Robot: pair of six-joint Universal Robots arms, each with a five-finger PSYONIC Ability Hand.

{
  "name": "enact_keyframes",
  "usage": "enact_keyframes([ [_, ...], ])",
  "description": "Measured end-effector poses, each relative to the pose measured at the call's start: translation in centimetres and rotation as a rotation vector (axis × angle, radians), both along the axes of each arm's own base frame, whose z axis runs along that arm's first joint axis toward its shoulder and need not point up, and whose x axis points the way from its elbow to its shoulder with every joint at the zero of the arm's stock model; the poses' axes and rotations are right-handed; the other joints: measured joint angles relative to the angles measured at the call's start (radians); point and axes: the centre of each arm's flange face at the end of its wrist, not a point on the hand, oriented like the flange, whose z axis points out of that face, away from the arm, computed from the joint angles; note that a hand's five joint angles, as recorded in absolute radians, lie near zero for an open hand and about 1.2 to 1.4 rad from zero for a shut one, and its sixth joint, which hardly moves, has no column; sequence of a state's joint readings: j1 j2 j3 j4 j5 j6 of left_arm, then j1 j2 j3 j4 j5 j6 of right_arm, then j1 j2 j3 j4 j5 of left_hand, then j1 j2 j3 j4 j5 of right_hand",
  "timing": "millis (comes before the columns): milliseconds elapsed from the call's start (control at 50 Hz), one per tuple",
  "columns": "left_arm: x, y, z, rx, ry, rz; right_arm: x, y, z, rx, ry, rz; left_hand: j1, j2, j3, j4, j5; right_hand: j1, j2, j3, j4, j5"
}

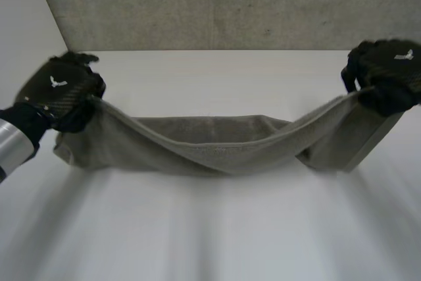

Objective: Fold the towel.

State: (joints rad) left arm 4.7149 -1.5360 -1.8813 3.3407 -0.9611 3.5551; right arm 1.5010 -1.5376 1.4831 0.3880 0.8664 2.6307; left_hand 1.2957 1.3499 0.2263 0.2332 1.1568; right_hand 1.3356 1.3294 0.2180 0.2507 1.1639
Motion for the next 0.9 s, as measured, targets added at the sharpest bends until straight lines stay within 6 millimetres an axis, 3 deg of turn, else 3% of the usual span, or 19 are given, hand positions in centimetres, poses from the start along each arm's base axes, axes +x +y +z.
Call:
enact_keyframes([
  [220, -0.6, -4.9, -5.4, 0.068, -0.145, -0.035, 0.3, -5.1, -5.7, 0.106, 0.060, -0.019, 0.000, 0.000, 0.000, 0.000, 0.000, 0.000, 0.000, 0.000, 0.000, 0.000],
  [460, -2.1, -9.6, -8.0, 0.062, -0.165, -0.074, 2.7, -9.1, -10.6, 0.092, 0.130, -0.023, 0.000, 0.000, 0.000, 0.000, 0.000, 0.000, 0.000, 0.000, 0.000, 0.000],
  [840, -2.9, -13.3, -11.9, 0.046, -0.166, -0.089, 4.6, -12.1, -14.0, -0.064, 0.131, -0.028, 0.000, 0.000, 0.000, 0.000, 0.000, -0.007, -0.007, 0.000, 0.000, -0.004],
  [880, -2.9, -13.5, -12.0, 0.037, -0.166, -0.086, 4.8, -12.2, -14.4, -0.069, 0.131, -0.025, 0.000, -0.002, 0.000, 0.000, 0.000, -0.085, -0.084, 0.000, 0.000, -0.089],
  [900, -2.9, -13.6, -12.0, 0.028, -0.166, -0.084, 4.9, -12.4, -14.6, -0.070, 0.131, -0.023, -0.110, -0.137, 0.000, 0.000, -0.113, -0.192, -0.192, 0.000, 0.000, -0.187],
])
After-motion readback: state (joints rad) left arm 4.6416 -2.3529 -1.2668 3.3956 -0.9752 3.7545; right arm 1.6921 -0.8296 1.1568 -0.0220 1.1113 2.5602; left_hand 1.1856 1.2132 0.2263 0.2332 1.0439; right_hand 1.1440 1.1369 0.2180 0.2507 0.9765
